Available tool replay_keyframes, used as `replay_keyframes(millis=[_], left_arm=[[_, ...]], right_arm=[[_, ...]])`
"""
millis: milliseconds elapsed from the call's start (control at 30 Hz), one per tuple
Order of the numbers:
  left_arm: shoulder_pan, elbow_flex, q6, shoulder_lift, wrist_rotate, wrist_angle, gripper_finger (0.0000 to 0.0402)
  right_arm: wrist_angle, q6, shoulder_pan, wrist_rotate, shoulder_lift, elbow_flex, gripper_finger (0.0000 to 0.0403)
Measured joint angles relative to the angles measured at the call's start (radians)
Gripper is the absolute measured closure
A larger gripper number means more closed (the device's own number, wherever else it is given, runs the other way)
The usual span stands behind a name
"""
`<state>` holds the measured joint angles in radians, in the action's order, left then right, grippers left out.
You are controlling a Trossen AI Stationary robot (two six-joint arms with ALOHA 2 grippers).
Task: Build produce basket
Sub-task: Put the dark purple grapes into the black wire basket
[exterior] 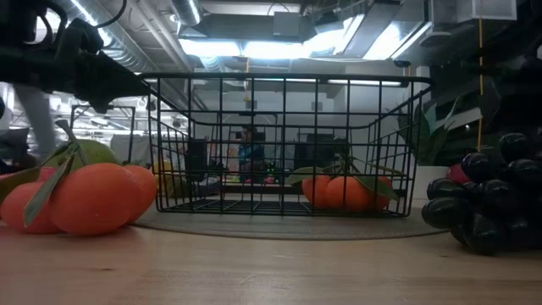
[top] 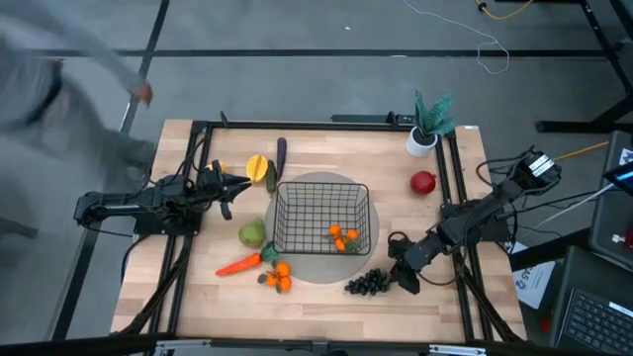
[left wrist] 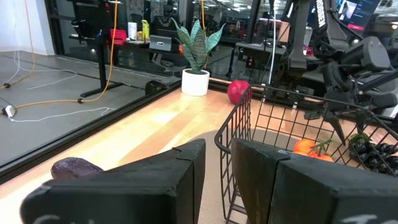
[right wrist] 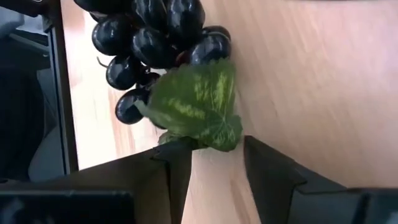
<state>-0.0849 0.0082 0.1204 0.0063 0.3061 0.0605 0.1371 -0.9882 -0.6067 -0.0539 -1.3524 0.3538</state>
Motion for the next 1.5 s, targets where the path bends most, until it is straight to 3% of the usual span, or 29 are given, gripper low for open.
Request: replay_keyframes(millis=[400,767,1000,1267,1500], left_arm=[[0.0,0.0,0.0,0.0,0.0,0.0,0.0333],[0.0,0.0,0.0,0.0,0.0,0.0,0.0333],[0.0,0.0,0.0,0.0,0.0,0.0,0.0333],[0.0,0.0,0.0,0.0,0.0,0.0,0.0333],[0.0,0.0,0.0,0.0,0.0,0.0,0.0333]], right_arm=[[0.091,0.0,0.0,0.008,-0.042,0.014,0.027],[0.092,-0.002,0.0,0.028,-0.042,0.025,0.0394],[0.119,0.011,0.0,0.052,-0.042,0.025,0.0401],[0.356,0.238,0.001,0.065,-0.042,0.026,0.0402],[0.442,0.37,0.001,0.142,-0.042,0.026,0.0403]])
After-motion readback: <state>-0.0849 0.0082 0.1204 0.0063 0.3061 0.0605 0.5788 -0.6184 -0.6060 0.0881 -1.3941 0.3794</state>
